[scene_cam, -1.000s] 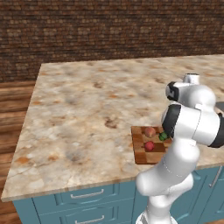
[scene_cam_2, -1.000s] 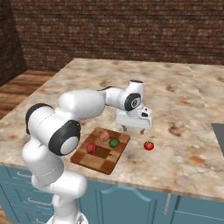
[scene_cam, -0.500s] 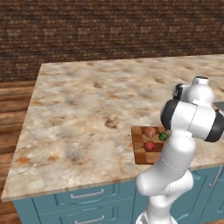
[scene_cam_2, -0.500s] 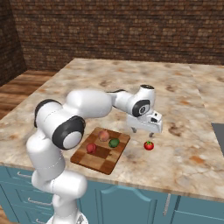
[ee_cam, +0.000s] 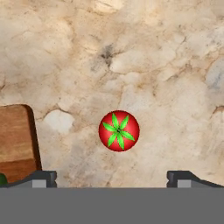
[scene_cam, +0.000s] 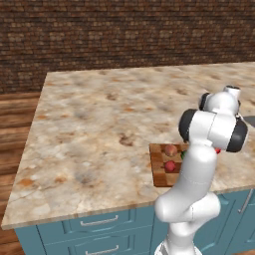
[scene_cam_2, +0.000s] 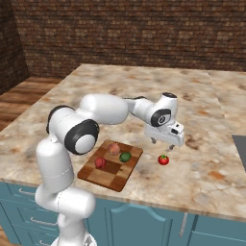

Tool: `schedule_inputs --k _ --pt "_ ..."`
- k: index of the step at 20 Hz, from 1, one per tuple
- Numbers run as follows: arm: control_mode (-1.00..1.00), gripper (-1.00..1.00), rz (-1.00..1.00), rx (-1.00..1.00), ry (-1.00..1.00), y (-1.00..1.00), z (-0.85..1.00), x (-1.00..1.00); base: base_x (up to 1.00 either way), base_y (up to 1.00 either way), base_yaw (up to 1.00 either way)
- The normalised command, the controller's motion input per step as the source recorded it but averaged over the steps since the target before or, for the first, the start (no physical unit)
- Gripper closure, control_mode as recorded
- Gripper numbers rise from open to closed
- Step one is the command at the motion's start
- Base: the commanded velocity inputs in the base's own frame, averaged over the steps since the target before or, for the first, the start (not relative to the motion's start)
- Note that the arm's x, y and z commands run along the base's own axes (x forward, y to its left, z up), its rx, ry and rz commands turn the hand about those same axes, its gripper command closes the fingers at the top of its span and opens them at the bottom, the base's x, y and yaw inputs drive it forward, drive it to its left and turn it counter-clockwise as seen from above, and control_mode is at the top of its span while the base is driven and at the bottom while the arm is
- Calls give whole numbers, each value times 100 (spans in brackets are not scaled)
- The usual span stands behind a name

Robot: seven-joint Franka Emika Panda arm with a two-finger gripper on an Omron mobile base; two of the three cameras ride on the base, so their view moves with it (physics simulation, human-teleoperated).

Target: Place the avocado, onion, tomato, and bell pepper on the cutting board.

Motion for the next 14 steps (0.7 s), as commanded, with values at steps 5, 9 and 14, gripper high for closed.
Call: schedule_inputs --k 5,9,14 --pt "-100 -100 -2 5 -3 -21 -22 12 0 0 0" --pt "-100 -100 -3 1 0 -4 -31 9 0 0 0" --pt "-100 -100 -4 0 3 10 -21 0 0 0 0"
